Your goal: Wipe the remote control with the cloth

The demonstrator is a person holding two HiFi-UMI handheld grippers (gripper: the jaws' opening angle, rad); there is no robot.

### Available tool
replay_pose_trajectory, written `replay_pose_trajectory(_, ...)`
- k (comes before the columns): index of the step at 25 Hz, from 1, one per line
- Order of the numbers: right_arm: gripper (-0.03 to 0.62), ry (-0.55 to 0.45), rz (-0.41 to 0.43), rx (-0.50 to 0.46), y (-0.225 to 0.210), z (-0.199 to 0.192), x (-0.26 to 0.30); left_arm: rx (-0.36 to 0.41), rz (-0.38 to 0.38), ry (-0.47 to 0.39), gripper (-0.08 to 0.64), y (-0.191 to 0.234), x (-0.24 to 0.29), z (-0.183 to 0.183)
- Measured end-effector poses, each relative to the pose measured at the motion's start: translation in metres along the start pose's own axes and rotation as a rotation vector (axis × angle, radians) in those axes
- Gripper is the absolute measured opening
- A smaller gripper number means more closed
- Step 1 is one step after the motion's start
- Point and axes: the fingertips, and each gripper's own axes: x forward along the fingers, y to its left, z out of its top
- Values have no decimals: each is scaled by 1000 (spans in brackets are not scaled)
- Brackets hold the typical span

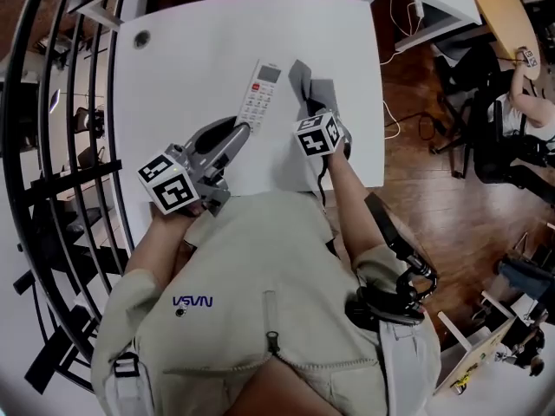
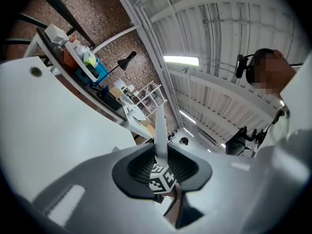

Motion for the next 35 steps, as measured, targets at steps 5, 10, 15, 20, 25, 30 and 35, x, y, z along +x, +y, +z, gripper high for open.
replay_pose_trajectory(5, 8, -312, -20, 203, -26, 68, -80, -50, -25, -44, 91, -2, -3, 18)
replay_pose_trajectory(10, 8, -814, 87, 206, -25, 189, -230, -74, -68, -25, 91, -5, 6, 21)
replay_pose_trajectory(15, 8, -899, 109, 83, -12, 232, -259, -64, -145, 4, 91, -28, 24, 19)
replay_pose_trajectory(20, 8, -844, 173, 80, 12, 220, -255, -70, -172, 13, 91, -39, 33, 24)
replay_pose_trajectory(25, 8, -765, 366, 82, 58, 195, -250, -84, -181, -4, 91, -34, 32, 29)
replay_pose_trajectory(30, 6, -781, 435, 56, 72, 199, -266, 99, -94, 4, 91, -23, 29, 35)
replay_pose_trajectory(35, 6, -777, 114, -54, 10, 239, -276, 607, 55, 82, 91, -28, 34, 26)
